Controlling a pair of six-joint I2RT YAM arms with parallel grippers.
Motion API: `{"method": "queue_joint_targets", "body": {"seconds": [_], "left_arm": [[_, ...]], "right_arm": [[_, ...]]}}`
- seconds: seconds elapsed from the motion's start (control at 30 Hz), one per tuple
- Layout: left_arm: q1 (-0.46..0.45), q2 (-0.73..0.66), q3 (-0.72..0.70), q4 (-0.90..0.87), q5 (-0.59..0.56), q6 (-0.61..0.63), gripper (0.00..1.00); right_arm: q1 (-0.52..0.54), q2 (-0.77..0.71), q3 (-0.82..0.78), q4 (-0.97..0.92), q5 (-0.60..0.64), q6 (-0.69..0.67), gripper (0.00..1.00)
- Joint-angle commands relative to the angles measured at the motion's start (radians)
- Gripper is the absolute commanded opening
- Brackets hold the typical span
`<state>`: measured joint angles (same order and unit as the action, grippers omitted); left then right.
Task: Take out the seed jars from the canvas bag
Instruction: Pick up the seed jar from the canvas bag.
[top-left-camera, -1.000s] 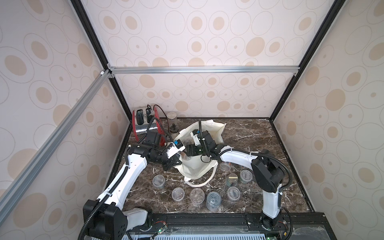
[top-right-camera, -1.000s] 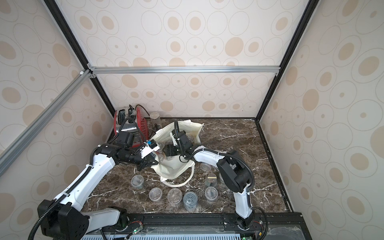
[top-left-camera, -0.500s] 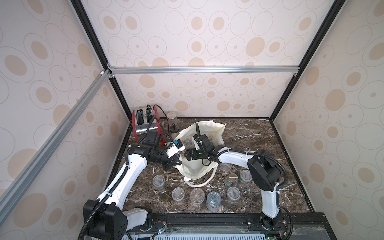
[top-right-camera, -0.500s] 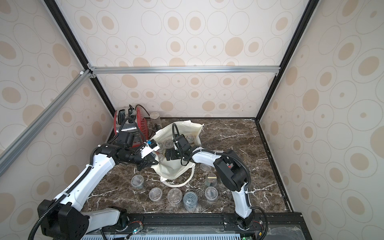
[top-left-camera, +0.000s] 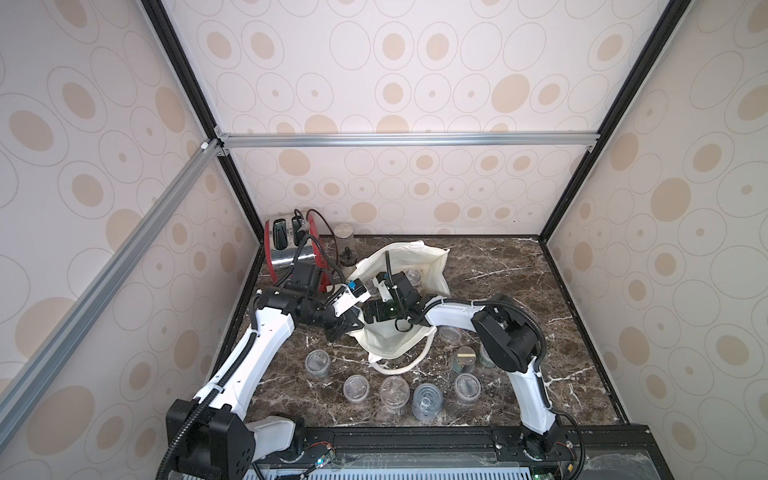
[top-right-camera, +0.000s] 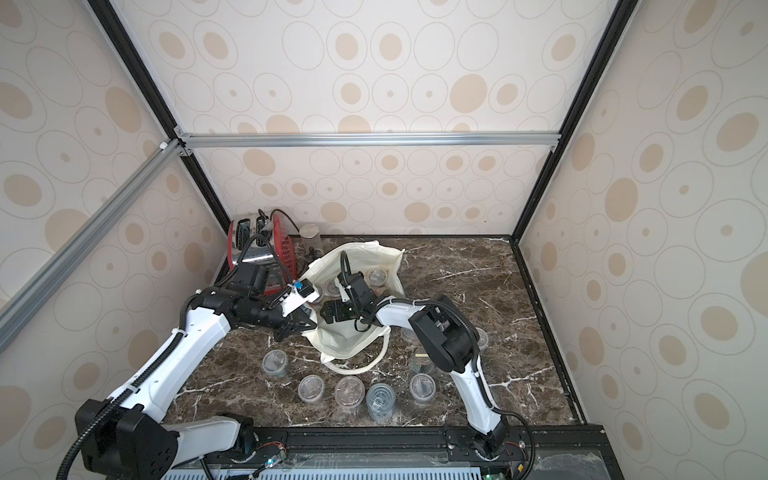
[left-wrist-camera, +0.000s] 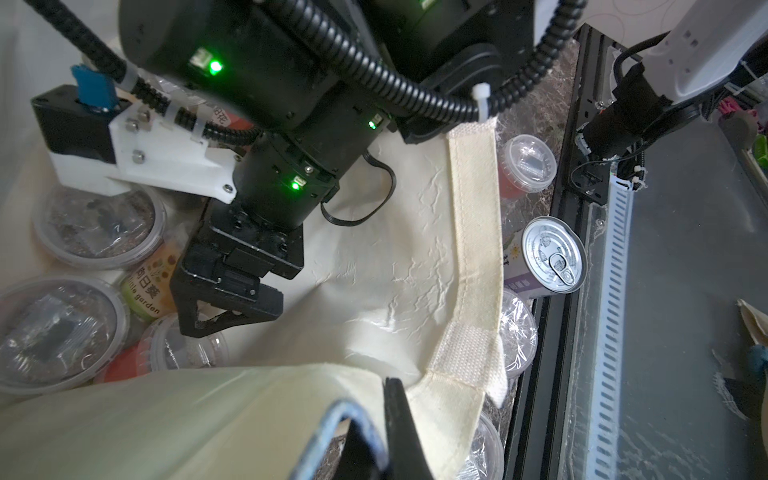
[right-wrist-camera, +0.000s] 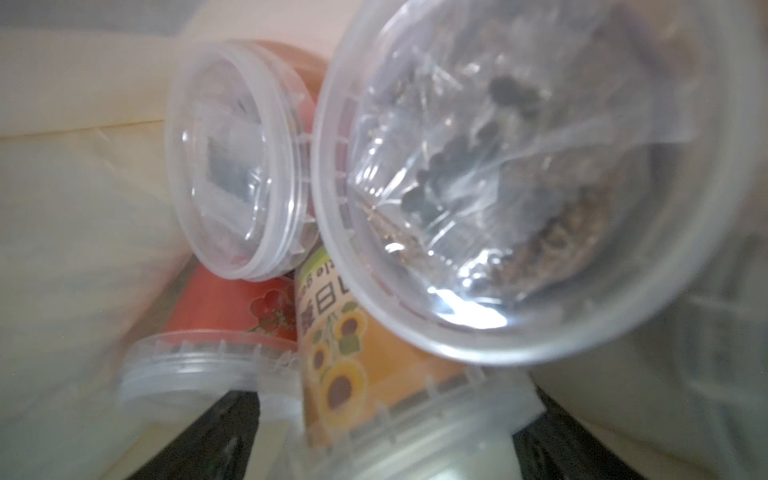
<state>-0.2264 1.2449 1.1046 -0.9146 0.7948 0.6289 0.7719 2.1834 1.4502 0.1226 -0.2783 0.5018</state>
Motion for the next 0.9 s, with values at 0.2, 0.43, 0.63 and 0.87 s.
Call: {"method": "queue_joint_targets", "body": {"seconds": [0.2, 0.43, 0.63, 0.87], "left_arm": [[-0.005, 0.001, 0.054, -0.031, 0.061, 0.047, 0.0], [-0.005, -0.002, 0.054, -0.054, 0.062, 0.067, 0.0], [-0.005, -0.014, 0.049, -0.09, 0.089, 0.107, 0.0], [-0.005, -0.019, 0.038, -0.073, 0.07, 0.091, 0.0]], "right_arm": [[-0.016, 0.029, 0.045, 0.02, -0.05, -0.029, 0.9], [-0.02, 0.056, 0.065, -0.028, 0.033, -0.009, 0.98], [-0.02, 0.085, 0.088, -0.037, 0.057, -0.032, 0.98], [-0.02, 0.064, 0.076, -0.004, -0.024, -0.024, 0.83]]}}
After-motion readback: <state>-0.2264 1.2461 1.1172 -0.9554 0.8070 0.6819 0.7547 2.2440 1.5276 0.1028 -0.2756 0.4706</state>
